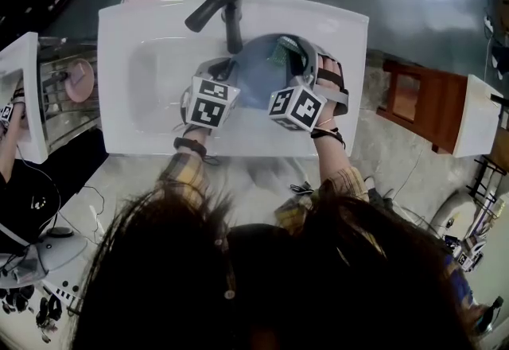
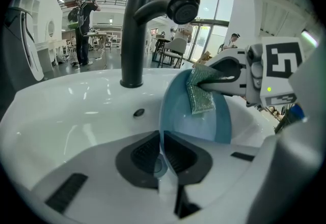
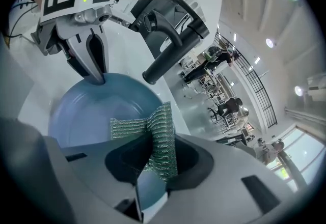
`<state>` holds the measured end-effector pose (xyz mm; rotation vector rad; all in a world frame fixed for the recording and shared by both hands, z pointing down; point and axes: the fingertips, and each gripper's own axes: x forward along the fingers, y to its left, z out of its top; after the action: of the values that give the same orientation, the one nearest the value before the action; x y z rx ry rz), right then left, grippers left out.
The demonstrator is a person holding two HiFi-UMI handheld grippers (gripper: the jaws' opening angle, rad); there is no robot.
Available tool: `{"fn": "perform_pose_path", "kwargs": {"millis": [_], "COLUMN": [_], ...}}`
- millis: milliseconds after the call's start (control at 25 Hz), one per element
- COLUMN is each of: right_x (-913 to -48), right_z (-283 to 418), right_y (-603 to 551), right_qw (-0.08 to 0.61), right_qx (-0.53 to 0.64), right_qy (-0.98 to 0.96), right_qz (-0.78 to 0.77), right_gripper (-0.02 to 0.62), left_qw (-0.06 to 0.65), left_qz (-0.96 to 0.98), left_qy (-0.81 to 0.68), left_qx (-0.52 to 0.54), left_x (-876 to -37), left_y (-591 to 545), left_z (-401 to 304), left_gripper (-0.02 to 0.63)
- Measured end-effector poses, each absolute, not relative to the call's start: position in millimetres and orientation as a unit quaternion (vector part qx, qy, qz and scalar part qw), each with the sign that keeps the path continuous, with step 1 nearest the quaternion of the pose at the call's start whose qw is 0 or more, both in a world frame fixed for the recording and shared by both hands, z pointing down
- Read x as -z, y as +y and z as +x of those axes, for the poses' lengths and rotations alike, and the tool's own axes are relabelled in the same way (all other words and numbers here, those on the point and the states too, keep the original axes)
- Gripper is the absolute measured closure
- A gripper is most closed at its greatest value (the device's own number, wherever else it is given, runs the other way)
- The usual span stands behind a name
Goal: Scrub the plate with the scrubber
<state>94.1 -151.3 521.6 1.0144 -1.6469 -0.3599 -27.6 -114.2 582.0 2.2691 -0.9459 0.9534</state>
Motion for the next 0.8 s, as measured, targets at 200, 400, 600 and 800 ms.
{"fn": "perform_pose_path", "kwargs": {"millis": [200, 400, 600, 800], "right_x": [-522.4, -529.2, -542.7, -561.1], "right_z": [73.8, 46.6, 27.8, 22.8], "right_y": [-154.2, -147.9, -133.9, -118.7], "right_qw": [0.533, 0.519, 0.518, 0.510], "right_qx": [0.157, 0.154, 0.129, 0.074], "right_qy": [-0.710, -0.731, -0.748, -0.766], "right_qz": [0.433, 0.416, 0.395, 0.384], "right_gripper": [0.486, 0.488, 0.488, 0.489], "left_qw": [0.247, 0.242, 0.243, 0.250], "left_qz": [0.835, 0.835, 0.835, 0.832], "left_qy": [-0.345, -0.343, -0.340, -0.345], "left_qx": [-0.351, -0.356, -0.358, -0.355], "left_x": [-579.9, -580.2, -582.0, -587.6], "left_y": [-114.6, -115.2, -113.7, -114.4], "left_z": [-26.7, -26.1, -26.4, -27.5], "left_gripper": [0.578, 0.578, 0.578, 0.578]}}
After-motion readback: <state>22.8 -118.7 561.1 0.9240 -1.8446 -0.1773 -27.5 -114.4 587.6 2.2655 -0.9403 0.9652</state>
